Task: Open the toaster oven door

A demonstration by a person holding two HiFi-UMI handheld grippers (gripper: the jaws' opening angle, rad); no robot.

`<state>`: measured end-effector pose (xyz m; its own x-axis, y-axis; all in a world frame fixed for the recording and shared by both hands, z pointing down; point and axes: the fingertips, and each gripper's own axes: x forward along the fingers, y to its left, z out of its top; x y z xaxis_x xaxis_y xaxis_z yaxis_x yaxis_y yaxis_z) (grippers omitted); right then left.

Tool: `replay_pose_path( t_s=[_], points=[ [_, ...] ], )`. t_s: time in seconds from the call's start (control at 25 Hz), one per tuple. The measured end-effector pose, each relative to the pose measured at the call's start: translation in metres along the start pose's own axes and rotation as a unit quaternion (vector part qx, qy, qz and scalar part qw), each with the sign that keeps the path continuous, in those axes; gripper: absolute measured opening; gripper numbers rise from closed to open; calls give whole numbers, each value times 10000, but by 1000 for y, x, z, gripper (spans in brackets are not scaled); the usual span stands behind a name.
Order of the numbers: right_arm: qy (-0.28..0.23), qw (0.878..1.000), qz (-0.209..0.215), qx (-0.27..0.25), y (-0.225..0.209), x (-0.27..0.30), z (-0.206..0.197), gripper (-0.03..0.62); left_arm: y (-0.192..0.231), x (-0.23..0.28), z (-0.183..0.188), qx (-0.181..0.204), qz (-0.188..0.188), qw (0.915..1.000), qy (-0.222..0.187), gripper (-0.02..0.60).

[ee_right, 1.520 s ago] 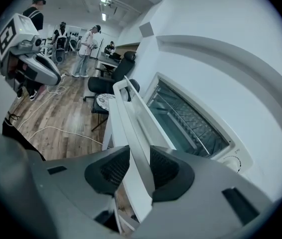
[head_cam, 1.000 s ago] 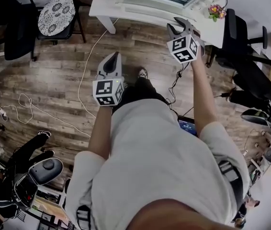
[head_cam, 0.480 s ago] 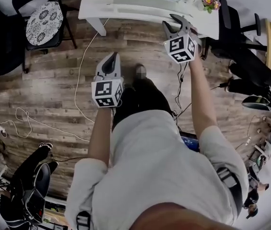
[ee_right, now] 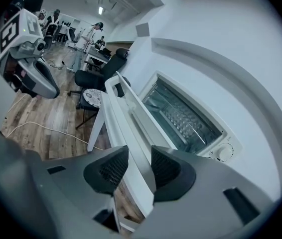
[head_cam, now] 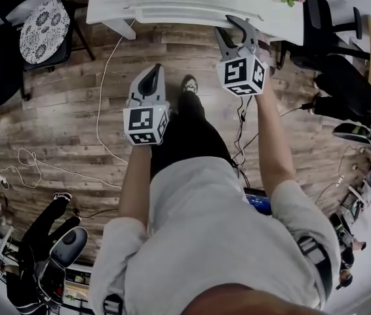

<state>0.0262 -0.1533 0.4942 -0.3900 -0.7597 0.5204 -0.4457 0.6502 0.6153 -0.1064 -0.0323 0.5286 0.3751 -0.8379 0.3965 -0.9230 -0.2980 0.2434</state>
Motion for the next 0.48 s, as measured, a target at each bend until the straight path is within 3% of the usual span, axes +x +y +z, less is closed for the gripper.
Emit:
replay_pose_path(
  t_s=[0.48],
  points=[
    [-15, 10000, -57, -20, 13, 0, -11, 143, -15, 9, -27, -213, -43, 9997, 80, 17]
  ],
)
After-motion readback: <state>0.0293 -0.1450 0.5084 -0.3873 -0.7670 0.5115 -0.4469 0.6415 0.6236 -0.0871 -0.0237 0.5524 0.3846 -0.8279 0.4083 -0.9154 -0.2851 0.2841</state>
